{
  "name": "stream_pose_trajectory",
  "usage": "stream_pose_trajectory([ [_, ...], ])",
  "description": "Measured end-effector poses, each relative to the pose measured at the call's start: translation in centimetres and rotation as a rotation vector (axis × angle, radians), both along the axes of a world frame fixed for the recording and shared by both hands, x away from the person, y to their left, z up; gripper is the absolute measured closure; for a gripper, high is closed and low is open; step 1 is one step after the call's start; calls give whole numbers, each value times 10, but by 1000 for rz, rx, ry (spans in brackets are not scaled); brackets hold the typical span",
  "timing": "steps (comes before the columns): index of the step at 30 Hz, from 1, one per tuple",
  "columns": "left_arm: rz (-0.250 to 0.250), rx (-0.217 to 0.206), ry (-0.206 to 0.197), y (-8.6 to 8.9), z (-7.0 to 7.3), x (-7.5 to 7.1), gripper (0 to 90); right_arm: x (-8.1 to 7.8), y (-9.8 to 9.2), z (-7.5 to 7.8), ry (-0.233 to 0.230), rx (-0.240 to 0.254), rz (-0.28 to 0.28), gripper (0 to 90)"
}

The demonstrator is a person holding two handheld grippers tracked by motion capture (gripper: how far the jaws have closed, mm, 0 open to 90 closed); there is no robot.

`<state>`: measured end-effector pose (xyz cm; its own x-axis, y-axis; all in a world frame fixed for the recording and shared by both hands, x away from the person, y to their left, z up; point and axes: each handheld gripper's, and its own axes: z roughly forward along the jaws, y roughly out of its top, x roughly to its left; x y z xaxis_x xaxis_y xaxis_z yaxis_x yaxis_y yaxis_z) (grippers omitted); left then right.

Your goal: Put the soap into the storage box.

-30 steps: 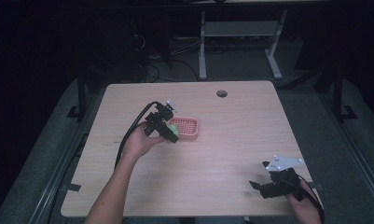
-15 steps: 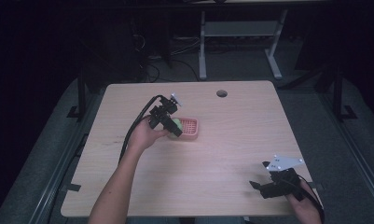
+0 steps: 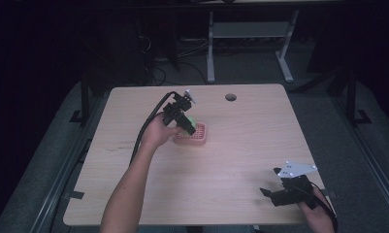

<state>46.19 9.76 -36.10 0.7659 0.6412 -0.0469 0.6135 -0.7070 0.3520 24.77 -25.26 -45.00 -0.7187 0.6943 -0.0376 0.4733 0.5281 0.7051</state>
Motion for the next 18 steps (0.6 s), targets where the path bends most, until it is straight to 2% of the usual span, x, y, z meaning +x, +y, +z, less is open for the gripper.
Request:
stream_pose_trajectory([
  [2,12,-8,9,-1,-2,3,265,0,1,0,2,1,3,140],
  [5,17,10,10,-3,-7,8,265,0,2,0,0,0,1,140],
  [18,63,11,41,-9,-27,24,265,0,2,0,0,-3,4,140],
])
